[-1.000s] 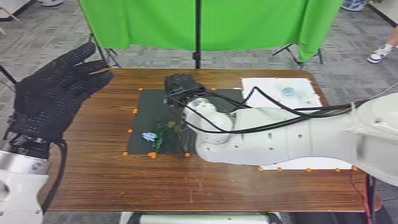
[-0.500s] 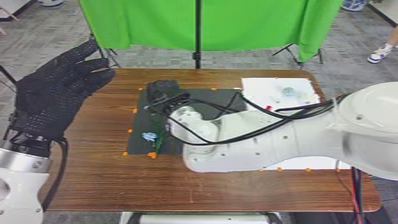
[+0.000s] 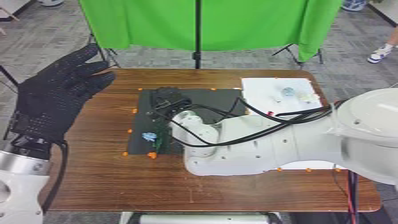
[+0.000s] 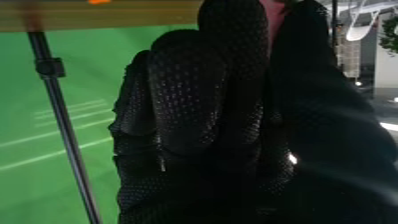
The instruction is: Arrange flowers
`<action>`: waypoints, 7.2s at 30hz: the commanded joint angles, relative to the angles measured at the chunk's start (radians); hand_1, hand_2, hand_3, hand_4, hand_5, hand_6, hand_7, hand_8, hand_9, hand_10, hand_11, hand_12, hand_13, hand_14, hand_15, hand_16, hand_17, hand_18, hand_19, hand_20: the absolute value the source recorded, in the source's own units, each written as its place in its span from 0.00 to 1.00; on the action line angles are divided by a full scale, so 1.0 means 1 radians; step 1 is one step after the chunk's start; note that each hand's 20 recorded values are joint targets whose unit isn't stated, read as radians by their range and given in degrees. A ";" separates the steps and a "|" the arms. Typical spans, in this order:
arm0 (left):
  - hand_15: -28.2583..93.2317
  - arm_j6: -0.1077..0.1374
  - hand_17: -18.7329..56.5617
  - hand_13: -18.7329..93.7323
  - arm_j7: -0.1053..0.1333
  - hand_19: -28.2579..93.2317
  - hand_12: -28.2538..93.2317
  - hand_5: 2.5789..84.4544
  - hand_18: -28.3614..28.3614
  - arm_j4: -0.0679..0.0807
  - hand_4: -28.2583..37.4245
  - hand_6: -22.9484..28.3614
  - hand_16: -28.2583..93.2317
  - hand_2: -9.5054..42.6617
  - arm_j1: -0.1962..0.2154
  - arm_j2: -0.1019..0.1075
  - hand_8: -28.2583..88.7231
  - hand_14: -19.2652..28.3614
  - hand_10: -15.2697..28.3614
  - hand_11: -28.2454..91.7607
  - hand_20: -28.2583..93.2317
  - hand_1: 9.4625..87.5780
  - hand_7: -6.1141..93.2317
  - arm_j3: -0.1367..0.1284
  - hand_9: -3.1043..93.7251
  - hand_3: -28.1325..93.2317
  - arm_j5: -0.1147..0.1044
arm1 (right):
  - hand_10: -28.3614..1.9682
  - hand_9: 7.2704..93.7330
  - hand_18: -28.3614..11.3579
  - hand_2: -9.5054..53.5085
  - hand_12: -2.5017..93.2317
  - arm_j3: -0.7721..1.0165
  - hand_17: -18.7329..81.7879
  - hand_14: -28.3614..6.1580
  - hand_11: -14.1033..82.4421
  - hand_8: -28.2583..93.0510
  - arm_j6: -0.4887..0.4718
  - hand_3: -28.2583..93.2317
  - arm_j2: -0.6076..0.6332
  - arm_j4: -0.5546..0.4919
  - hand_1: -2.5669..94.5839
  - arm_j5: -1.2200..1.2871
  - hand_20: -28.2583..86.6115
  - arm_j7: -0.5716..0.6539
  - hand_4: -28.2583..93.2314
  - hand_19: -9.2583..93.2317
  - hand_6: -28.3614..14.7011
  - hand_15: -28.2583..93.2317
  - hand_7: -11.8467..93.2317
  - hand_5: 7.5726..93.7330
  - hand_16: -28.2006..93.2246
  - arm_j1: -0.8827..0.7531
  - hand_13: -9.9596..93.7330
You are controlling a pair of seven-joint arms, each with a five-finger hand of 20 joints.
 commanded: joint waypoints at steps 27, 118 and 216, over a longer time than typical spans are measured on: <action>0.64 0.049 0.13 0.38 0.034 0.73 0.32 0.42 1.00 -0.028 0.09 0.65 0.16 0.32 0.109 -0.023 0.16 1.00 0.85 0.46 0.28 0.18 0.22 -0.033 0.36 0.86 -0.011 | 0.74 0.98 0.31 0.01 0.21 0.046 0.51 0.75 0.41 0.12 -0.030 0.57 0.035 0.000 0.60 0.016 0.41 0.001 0.00 0.94 0.81 0.75 0.27 0.65 0.39 0.028 0.89; 0.64 0.118 0.12 0.38 0.013 0.73 0.32 0.42 1.00 -0.048 0.09 0.65 0.16 0.32 0.183 -0.083 0.16 1.00 0.85 0.46 0.27 0.18 0.21 0.007 0.36 0.86 -0.016 | 0.78 1.00 0.32 0.00 0.29 0.830 0.63 0.76 0.30 0.25 -0.072 0.72 0.876 -0.218 0.64 -0.408 0.18 0.237 0.00 1.00 0.78 0.63 0.25 0.93 0.41 -0.743 0.95; 0.64 0.045 0.12 0.38 -0.036 0.73 0.32 0.42 1.00 -0.007 0.09 0.65 0.16 0.33 0.044 -0.050 0.16 1.00 0.85 0.46 0.26 0.18 0.22 0.029 0.36 0.86 -0.001 | 0.70 0.96 0.29 0.00 0.20 0.189 0.56 0.72 0.37 0.14 -0.151 0.78 0.159 -0.059 0.47 -0.176 0.30 0.084 0.00 0.98 0.74 0.69 0.25 0.74 0.39 -0.124 0.91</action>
